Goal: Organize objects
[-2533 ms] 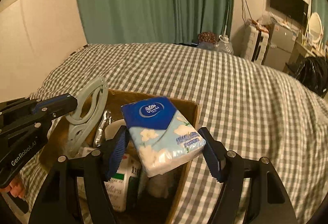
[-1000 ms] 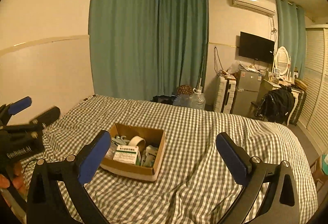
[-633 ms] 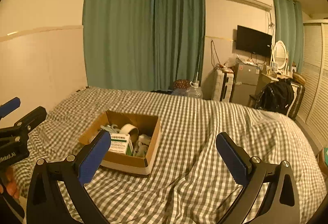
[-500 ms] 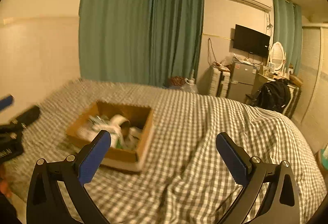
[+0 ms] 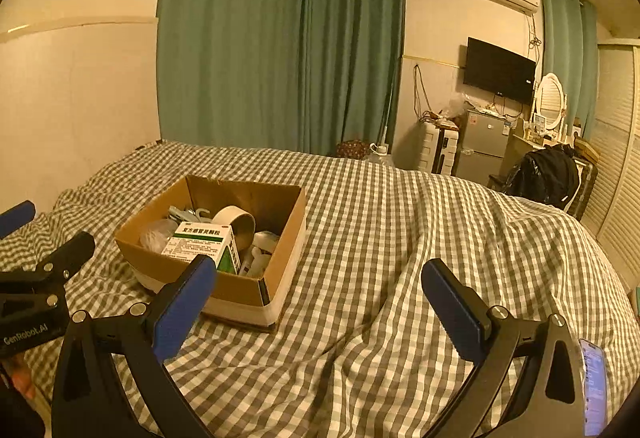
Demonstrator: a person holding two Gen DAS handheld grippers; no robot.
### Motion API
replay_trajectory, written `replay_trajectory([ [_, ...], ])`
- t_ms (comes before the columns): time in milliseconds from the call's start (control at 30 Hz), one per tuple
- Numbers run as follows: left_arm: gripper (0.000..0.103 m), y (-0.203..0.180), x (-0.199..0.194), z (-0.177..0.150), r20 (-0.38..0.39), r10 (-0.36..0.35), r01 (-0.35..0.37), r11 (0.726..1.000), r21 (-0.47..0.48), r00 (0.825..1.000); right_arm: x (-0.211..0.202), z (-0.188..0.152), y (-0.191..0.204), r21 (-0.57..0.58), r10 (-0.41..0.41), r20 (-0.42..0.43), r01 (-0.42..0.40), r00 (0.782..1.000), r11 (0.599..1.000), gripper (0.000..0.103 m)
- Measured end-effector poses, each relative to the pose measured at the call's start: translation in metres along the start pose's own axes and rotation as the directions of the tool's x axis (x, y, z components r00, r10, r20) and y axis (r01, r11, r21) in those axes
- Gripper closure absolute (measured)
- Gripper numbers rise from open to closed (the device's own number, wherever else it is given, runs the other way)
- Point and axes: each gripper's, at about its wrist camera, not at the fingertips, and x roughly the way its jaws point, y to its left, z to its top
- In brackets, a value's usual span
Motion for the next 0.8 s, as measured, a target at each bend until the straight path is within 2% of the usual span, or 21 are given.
replay_trajectory([
  [267,0.000,0.003,-0.008,0.001,0.001,-0.005,0.005,1.000,-0.006,1.000,-0.008,0.004,-0.006,0.037,-0.002,0.019,0.001,1.000,0.999,0.000],
  [800,0.000,0.005,-0.008,-0.001,-0.029,-0.002,0.001,1.000,-0.031,1.000,-0.011,0.002,-0.004,0.020,0.012,0.021,-0.012,1.000,1.000,0.000],
])
